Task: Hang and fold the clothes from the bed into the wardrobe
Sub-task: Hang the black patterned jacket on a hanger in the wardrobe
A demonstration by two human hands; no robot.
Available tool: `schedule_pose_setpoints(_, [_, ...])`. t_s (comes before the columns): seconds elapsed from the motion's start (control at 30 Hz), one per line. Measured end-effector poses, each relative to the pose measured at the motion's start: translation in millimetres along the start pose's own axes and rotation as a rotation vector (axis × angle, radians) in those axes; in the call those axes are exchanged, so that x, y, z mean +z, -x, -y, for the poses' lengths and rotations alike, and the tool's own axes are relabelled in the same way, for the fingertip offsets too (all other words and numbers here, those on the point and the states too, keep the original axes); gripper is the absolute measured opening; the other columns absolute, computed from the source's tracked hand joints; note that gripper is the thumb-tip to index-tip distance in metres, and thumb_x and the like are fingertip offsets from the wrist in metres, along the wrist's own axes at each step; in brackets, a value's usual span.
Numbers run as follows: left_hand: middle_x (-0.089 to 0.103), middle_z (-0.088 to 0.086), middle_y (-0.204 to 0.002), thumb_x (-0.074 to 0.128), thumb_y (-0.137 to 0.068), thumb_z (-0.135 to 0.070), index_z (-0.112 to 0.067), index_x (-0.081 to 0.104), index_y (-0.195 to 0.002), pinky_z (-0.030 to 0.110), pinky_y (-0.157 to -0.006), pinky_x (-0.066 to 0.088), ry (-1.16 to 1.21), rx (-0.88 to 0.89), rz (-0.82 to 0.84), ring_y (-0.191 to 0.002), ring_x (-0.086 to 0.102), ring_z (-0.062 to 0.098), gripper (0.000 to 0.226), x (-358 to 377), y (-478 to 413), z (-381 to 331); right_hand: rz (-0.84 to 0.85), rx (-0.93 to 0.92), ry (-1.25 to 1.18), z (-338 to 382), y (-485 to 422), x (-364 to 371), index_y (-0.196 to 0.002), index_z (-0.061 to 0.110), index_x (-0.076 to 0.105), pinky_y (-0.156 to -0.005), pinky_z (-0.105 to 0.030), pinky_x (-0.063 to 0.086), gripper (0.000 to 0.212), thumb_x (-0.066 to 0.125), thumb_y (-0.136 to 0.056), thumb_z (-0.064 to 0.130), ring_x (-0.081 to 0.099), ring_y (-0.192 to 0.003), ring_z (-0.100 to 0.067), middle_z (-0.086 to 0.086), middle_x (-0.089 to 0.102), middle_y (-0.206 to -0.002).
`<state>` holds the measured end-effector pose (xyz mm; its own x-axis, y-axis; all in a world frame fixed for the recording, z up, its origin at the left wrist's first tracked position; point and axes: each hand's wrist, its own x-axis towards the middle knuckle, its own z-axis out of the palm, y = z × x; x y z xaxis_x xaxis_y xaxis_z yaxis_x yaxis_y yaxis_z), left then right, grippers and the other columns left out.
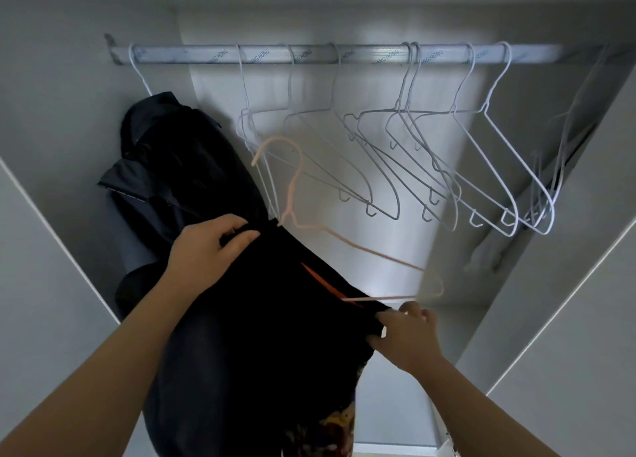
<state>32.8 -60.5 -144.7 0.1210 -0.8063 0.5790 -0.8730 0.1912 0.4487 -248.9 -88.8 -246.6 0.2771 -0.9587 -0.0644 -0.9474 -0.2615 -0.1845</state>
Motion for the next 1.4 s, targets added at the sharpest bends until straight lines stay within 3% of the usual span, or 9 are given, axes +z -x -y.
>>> schedule_pose_setpoints(0.17, [0.069,0.004,-0.077,0.066,-0.083,-0.026,-0.006,0.072,-0.093,0.028,-0.066,0.047,-0.107,0.056,-0.005,-0.069,0.064,0.022,0.023,-6.3,9.8,17.1,-0.033,0.013,-0.024,-8.1,-1.9,-1.1,-0.120,0.032,0.052,-0.113,-0.046,0.014,0.029,0.046,-0.091,0.035,0.017,-0.142,-0.024,0.016,0.047,-0.134])
schedule_pose_setpoints(0.53, [0.065,0.001,-0.061,0.040,-0.087,-0.045,-0.006,0.071,-0.082,0.019,-0.051,0.042,-0.274,0.231,0.024,-0.055,0.062,0.014,0.050,-10.8,19.2,34.7,-0.212,0.073,0.145,-17.9,-7.1,-12.7,-0.108,0.035,0.064,-0.112,-0.040,0.015,0.024,0.051,-0.088,0.037,0.036,-0.132,-0.017,0.014,0.063,-0.118])
schedule_pose_setpoints(0.63, [0.059,-0.002,-0.055,0.027,-0.093,-0.058,-0.009,0.067,-0.075,0.017,-0.046,0.036,-0.223,0.266,0.054,-0.066,0.053,0.010,0.066,-9.6,16.7,37.5,-0.353,-0.002,0.218,-22.2,-10.8,-12.3,-0.065,0.023,0.069,-0.088,-0.049,0.044,0.022,0.084,-0.050,0.026,0.063,-0.084,-0.028,0.006,0.069,-0.068])
schedule_pose_setpoints(0.7, [0.058,-0.004,-0.055,0.025,-0.092,-0.060,-0.011,0.065,-0.074,0.016,-0.047,0.036,-0.202,0.281,0.076,-0.073,0.051,0.009,0.067,-9.9,14.5,40.3,-0.424,-0.055,0.280,-26.7,-10.7,-11.0,-0.048,0.017,0.061,-0.071,-0.048,0.052,0.036,0.089,-0.027,0.016,0.059,-0.058,-0.029,0.003,0.060,-0.048])
schedule_pose_setpoints(0.87, [0.057,-0.005,-0.055,0.032,-0.088,-0.058,-0.011,0.065,-0.075,0.027,-0.045,0.046,-0.173,0.324,0.147,-0.050,0.052,0.008,0.059,-10.2,5.6,41.0,-0.428,-0.123,0.328,-35.0,-15.1,-6.6,-0.050,0.017,0.060,-0.064,-0.040,0.051,0.040,0.090,-0.023,0.011,0.057,-0.054,-0.028,0.003,0.056,-0.046])
schedule_pose_setpoints(1.0, [0.063,-0.004,-0.063,0.054,-0.086,-0.049,-0.007,0.069,-0.085,0.024,-0.056,0.045,0.010,0.171,0.151,-0.073,0.059,0.009,0.045,-10.0,2.3,47.7,-0.450,-0.297,0.279,-43.7,-22.4,-6.3,-0.054,0.015,0.061,-0.055,-0.025,0.044,0.041,0.089,-0.023,0.011,0.055,-0.050,-0.022,0.002,0.054,-0.050])
schedule_pose_setpoints(1.1, [0.063,-0.016,-0.083,0.061,-0.087,-0.032,-0.007,0.071,-0.089,0.016,-0.058,0.044,0.054,0.115,0.139,-0.073,0.060,0.006,0.027,-11.0,4.4,50.7,-0.439,-0.411,0.195,-49.2,-28.5,-4.3,-0.055,0.009,0.059,-0.045,-0.024,0.043,0.040,0.087,-0.027,0.001,0.054,-0.048,-0.023,-0.003,0.053,-0.055])
schedule_pose_setpoints(1.23, [0.058,-0.005,-0.056,0.052,-0.085,-0.055,-0.009,0.067,-0.081,0.020,-0.059,0.044,-0.025,0.192,0.241,-0.073,0.058,0.008,0.048,-10.9,0.3,43.4,-0.385,-0.504,0.178,-53.7,-32.1,6.1,-0.054,0.013,0.060,-0.044,-0.021,0.042,0.038,0.085,-0.030,-0.004,0.052,-0.047,-0.020,0.000,0.052,-0.053])
schedule_pose_setpoints(1.4, [0.058,-0.016,-0.063,0.051,-0.085,-0.038,-0.007,0.070,-0.091,0.017,-0.064,0.045,-0.061,0.176,0.332,-0.078,0.058,0.000,0.037,-11.5,-7.5,42.8,-0.304,-0.558,0.189,-53.9,-34.7,5.4,-0.053,0.020,0.063,-0.040,-0.016,0.038,0.041,0.085,-0.023,0.002,0.051,-0.042,-0.012,0.006,0.053,-0.051])
